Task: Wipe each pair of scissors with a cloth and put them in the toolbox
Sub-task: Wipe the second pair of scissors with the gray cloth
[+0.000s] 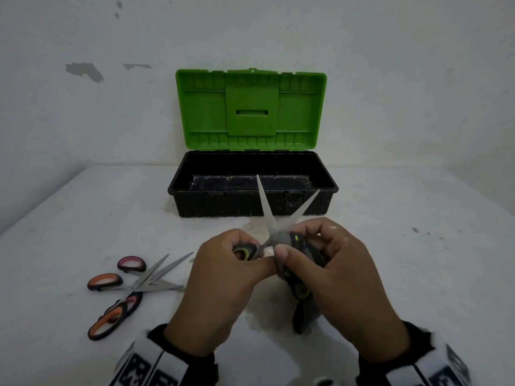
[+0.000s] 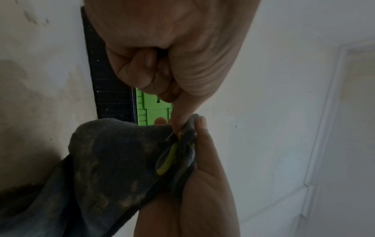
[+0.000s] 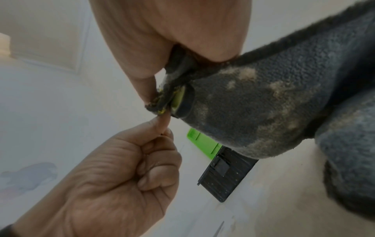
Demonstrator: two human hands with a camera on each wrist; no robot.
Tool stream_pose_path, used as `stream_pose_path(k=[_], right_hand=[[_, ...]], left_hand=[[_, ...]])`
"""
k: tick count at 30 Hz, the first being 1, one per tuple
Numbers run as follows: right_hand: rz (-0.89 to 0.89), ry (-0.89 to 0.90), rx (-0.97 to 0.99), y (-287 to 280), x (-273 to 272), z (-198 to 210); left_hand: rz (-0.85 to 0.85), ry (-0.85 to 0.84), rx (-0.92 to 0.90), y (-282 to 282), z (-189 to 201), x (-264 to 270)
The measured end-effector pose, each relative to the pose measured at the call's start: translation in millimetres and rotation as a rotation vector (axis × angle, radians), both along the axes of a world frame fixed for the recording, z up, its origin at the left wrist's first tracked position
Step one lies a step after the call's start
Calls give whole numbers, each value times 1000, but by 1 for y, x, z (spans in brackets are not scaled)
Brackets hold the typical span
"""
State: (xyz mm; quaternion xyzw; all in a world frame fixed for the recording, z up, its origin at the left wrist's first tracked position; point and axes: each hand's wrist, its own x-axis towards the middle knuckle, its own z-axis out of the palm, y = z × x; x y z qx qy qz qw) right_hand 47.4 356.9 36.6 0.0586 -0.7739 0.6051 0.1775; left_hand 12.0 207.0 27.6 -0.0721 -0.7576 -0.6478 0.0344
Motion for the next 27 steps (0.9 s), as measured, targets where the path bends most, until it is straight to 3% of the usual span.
stream_pose_path(k=[8, 15, 19, 23, 27], right_hand=[[-129, -28, -80, 1, -10, 1], [-263, 12, -4, 3, -15, 5], [-150, -74, 6, 0, -14, 1], [-222, -7, -4, 5, -17, 4], [-143, -54, -51, -1, -14, 4]], left_hand=[[21, 35, -74, 0, 2, 2], [57, 66, -156, -6, 7, 3], [61, 70, -176, -8, 6, 3], [64, 72, -168, -7, 7, 3], [69, 70, -202, -9, 10, 1]])
